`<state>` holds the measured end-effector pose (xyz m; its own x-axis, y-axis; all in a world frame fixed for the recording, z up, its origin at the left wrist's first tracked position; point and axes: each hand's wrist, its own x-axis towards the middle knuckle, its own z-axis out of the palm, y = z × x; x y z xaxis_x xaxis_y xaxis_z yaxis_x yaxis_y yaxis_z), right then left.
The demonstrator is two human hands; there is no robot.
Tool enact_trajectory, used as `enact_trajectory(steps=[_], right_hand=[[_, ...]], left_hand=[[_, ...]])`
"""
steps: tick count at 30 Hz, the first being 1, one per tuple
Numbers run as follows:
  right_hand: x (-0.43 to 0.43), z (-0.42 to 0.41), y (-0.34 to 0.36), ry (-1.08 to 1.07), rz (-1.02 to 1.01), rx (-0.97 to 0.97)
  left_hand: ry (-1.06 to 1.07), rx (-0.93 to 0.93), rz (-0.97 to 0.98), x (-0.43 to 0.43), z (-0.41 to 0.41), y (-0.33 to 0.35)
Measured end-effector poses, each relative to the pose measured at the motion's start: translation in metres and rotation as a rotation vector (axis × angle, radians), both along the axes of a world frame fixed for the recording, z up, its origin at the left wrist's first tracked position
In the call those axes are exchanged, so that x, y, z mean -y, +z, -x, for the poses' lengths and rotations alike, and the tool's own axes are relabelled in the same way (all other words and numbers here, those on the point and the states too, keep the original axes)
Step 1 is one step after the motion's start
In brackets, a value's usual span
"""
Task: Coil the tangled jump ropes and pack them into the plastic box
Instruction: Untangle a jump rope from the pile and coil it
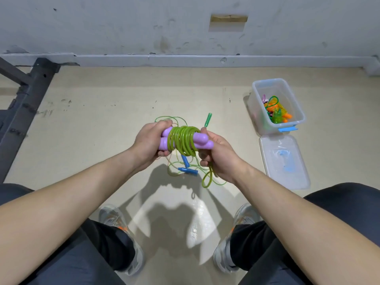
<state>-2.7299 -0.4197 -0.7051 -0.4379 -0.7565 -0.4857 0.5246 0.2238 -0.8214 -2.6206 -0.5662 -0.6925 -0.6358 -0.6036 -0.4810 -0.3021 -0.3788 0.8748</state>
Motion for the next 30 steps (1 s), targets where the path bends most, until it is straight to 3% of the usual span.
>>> enact_trajectory(steps=[3, 8, 13, 19, 23, 26, 30], right_hand=[[0.000, -0.005, -0.005, 0.008, 0.000, -0.037], [0.001, -0.013, -0.009, 0.074, -0.179, -0.553], [0.005, -0.004, 0.008, 0.209, -0.375, -0.738], [0.000, 0.002, 0.026, 0.530, -0.634, -1.407], [0.001, 0.005, 0.040, 0.578, -0.665, -1.760], [0.001, 0.009, 0.044, 0.579, -0.656, -1.805], [-0.001, 0.025, 0.042, 0.652, -0.580, -1.602]], left_hand=[[0.105, 0.014, 0.071, 0.004, 0.000, -0.002], [0.213, 0.070, 0.190, 0.009, -0.001, -0.010], [0.242, 0.155, 0.361, 0.011, -0.001, -0.015], [0.235, 0.230, 0.392, 0.003, 0.000, -0.017], [0.200, 0.258, 0.401, 0.002, 0.000, -0.016], [0.163, 0.264, 0.413, 0.000, -0.001, -0.014], [0.092, 0.297, 0.399, 0.001, -0.004, -0.015]])
